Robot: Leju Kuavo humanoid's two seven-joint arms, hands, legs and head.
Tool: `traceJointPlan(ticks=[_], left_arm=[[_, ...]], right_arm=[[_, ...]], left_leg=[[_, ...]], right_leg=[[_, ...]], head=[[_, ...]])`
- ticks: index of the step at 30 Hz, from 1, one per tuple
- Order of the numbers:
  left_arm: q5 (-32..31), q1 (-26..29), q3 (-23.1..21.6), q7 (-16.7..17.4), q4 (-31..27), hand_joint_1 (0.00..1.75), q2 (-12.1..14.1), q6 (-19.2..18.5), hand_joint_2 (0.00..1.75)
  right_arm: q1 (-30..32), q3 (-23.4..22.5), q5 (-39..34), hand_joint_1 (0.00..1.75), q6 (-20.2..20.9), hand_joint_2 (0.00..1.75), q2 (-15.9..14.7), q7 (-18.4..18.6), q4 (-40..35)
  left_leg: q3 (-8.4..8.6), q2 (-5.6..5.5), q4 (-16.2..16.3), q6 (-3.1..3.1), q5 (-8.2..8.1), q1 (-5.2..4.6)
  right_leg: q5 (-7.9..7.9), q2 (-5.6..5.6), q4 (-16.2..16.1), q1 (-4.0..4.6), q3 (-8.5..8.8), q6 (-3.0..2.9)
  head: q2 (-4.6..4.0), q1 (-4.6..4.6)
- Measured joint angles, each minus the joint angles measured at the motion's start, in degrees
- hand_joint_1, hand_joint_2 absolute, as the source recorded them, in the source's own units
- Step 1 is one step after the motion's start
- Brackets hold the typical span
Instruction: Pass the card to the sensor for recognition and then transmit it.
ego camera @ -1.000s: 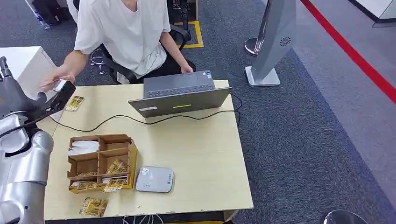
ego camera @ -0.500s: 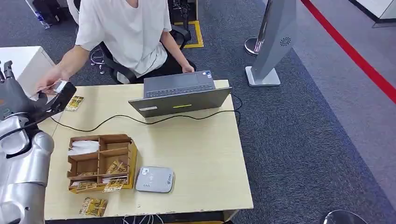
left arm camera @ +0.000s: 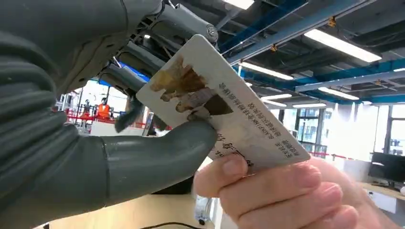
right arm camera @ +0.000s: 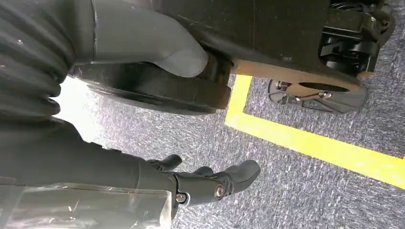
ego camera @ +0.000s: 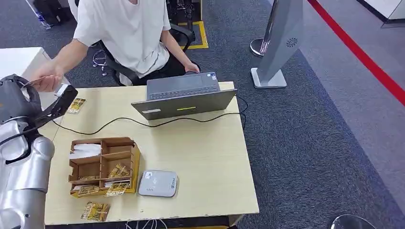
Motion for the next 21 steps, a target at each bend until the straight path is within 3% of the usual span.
traceJointPlan(ticks=[14, 21], left_arm=[[-0.1, 0.3, -0.4, -0.1, -0.4, 1.75, 0.1, 0.2, 1.75], [-0.6, 6.6, -4.1, -1.9, -11.5, 1.75, -1.2, 1.1, 1.75]], right_arm=[[0.0, -0.2, 0.0, 0.00, 0.0, 1.75, 0.0, -0.2, 0.0], [0.0, -0.4, 0.0, 0.00, -0.3, 1.75, 0.0, -0.2, 0.0]], left_leg=[[0.00, 0.00, 0.0, 0.00, 0.00, 0.00], [-0.04, -0.07, 0.0, 0.01, -0.01, -0.02]], right_leg=[[0.00, 0.00, 0.0, 0.00, 0.00, 0.00], [-0.06, -0.05, 0.0, 0.00, -0.01, 0.09]], head=[[0.00, 0.00], [0.02, 0.02]])
